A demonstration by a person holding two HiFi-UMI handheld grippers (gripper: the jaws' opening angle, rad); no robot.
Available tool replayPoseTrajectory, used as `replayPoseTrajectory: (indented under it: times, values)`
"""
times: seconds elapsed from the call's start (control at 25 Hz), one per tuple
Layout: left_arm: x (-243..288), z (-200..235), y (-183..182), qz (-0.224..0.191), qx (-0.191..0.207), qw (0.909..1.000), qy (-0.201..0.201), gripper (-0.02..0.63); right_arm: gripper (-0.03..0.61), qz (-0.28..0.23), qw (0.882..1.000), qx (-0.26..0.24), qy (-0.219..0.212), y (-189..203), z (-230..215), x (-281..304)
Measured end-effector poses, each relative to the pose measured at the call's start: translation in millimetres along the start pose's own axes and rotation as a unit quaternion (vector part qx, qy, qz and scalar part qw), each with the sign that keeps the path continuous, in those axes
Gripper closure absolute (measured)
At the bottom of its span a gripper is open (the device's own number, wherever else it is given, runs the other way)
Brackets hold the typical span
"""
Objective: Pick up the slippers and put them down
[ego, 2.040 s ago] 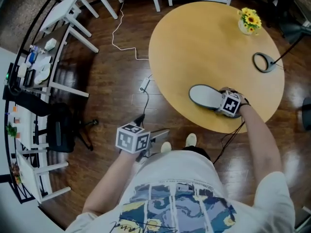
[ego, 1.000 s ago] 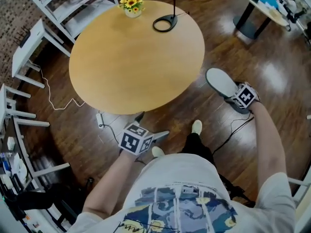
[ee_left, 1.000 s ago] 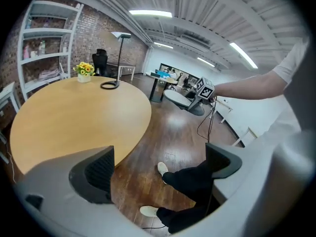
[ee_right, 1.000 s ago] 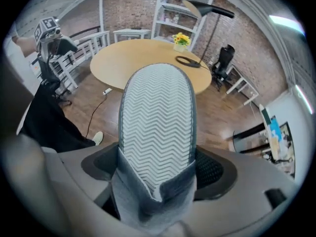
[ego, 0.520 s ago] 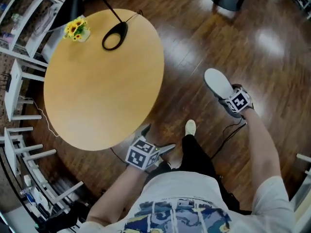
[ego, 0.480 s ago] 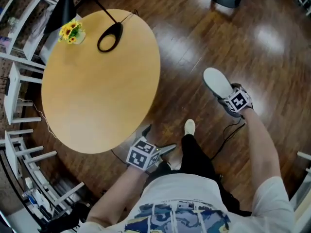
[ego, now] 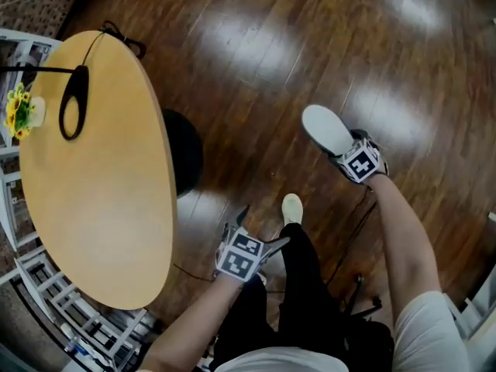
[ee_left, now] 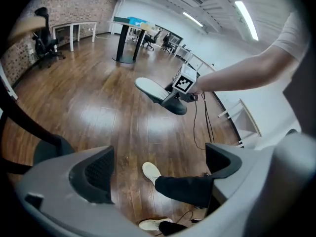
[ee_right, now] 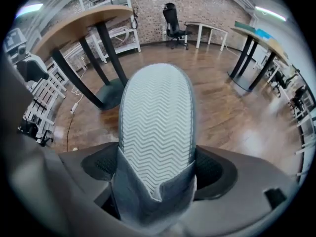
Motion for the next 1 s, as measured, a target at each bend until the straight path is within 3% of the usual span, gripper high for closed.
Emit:
replayPoseTrajectory:
  times: [0.2, 0.48, 0.72, 1.0]
  values:
    - [138, 51, 6, 0.027, 0.009, 0.9995, 0.010, 0.038, 0.098, 0.026, 0.999, 0.018, -0.012, 42, -36, 146]
    - [309, 121, 56, 0.062, -0.007, 0.9979, 0.014, 0.038, 0.100, 0.027, 0.999, 0.041, -0.019, 101, -40, 306]
    - [411, 151, 108, 0.072, -0.018, 0.9972, 0.014, 0.040, 0.100, 0.022, 0.998, 0.058, 0.006, 142, -44, 408]
    - [471, 172, 144, 0.070, -0.032, 0.9970, 0.006, 0.046, 0.124, 0.023, 0.999, 0.039, 0.009, 159, -28, 456]
Point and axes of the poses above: the fingertips, and each gripper's own axes: x forward along the fingers, z to its left, y out of its underside, the point moved 8 cm from there along -x, backward along the fingers, and after that the axes turned 6 degrees about x, right-handed, at the moved point
